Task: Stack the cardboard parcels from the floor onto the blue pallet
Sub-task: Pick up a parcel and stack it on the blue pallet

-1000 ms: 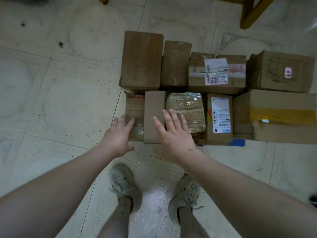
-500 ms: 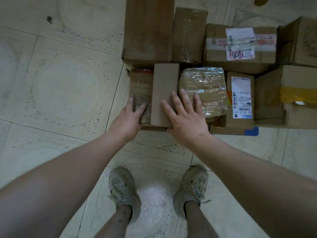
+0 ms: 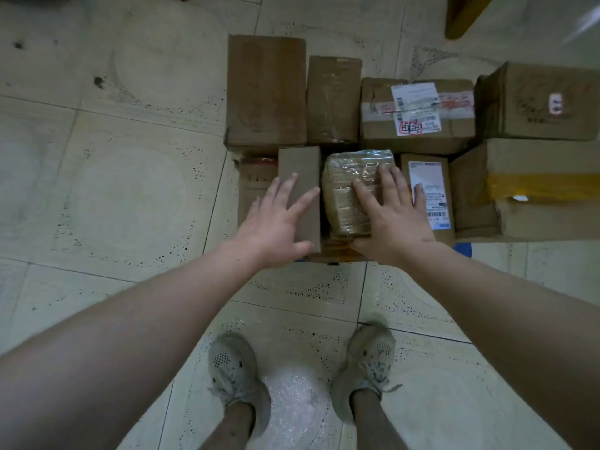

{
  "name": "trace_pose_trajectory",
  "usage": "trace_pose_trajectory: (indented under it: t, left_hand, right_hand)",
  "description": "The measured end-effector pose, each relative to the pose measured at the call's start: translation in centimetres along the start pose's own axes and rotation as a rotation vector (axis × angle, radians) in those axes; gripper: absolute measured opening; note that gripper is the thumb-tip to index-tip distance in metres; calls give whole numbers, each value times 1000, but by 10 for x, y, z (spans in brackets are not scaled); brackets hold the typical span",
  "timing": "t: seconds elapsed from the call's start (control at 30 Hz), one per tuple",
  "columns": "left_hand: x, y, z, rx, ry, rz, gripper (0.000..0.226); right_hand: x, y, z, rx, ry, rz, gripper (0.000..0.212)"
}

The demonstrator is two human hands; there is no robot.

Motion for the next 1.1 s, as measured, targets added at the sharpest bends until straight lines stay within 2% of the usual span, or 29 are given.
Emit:
trace_pose_trajectory:
  t: [0.13,0.33,0.5,0.6,0.73,0.87,1.1]
  left_hand:
    - [19,24,21,2,-108,-38,108]
    - [12,25,23,-79,-23,-74,91]
    - [11,32,10,19,-36,-65,87]
    - [14,47,-5,81,7,-38,88]
    - [24,95,-13,128,24,32,88]
    - [36,151,-9,182,9,113,87]
    - [70,229,24,239,24,207,81]
  right_hand:
    - [-3,17,8,133,-33,111,104]
    - [-17,7,14,202,-49,67,96]
    - [-24,18,10,253,-85,38,100]
    - [-38,46,0,191,-3,71,102]
    - [-63,95,-11,40,78,135,91]
    - [-80,146,-14,-3,50,206,90]
    - [-77,221,-3,-9,-9,227,108]
Point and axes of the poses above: each hand's wrist, its own x-axis towards the middle knuckle, its own z-axis out of the palm, y = z × x, the point moved 8 cm from there along x, towards the middle knuckle, and after that the axes turned 7 degrees about y, right-handed, at the moved point
